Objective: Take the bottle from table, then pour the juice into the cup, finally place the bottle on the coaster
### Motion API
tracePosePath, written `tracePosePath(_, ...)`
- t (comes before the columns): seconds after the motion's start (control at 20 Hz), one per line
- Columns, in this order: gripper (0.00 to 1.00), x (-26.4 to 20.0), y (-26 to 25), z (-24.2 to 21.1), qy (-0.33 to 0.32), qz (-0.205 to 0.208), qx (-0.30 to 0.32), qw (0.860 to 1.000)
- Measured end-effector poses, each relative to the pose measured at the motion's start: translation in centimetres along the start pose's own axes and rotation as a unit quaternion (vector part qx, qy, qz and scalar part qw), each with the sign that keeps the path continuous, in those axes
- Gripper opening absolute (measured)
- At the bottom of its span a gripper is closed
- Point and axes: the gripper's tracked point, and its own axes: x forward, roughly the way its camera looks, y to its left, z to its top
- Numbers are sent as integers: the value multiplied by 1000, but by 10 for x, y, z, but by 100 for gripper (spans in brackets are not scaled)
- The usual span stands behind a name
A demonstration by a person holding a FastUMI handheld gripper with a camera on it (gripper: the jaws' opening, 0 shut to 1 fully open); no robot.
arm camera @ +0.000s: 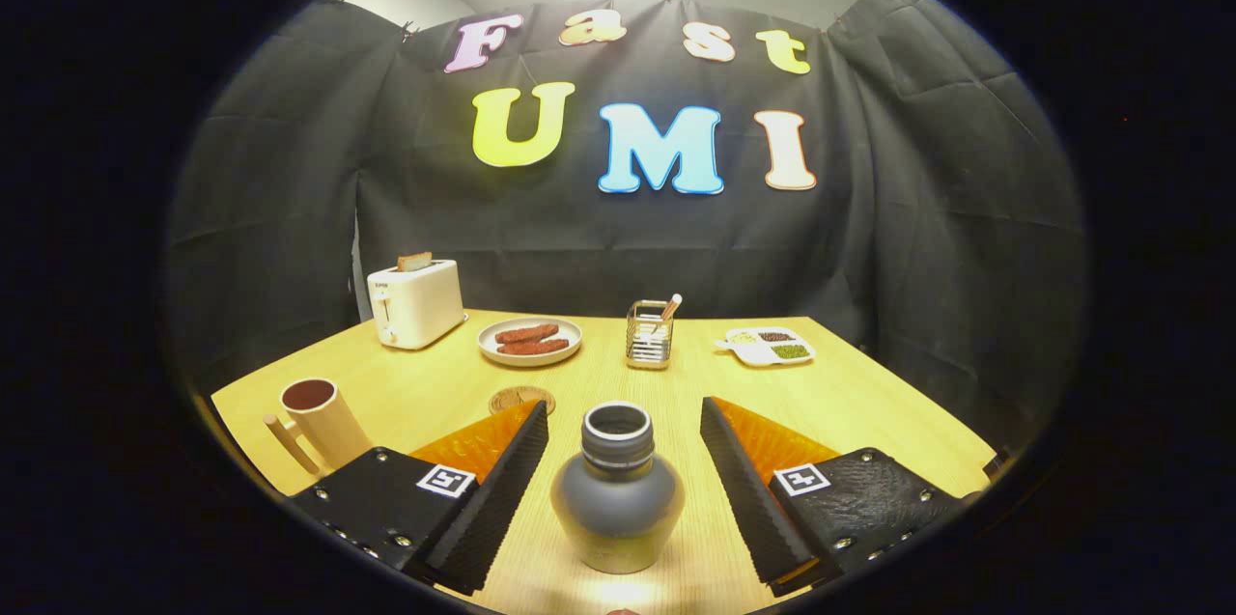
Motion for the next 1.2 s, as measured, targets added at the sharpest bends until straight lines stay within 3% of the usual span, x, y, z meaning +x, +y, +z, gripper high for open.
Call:
tracePosePath(1.0,97,-6,4,-99,103,13,5,995)
tracePosePath(1.1,88,-4,6,-104,109,13,8,994)
tracePosePath(1.2,86,1,6,-106,110,9,7,994)
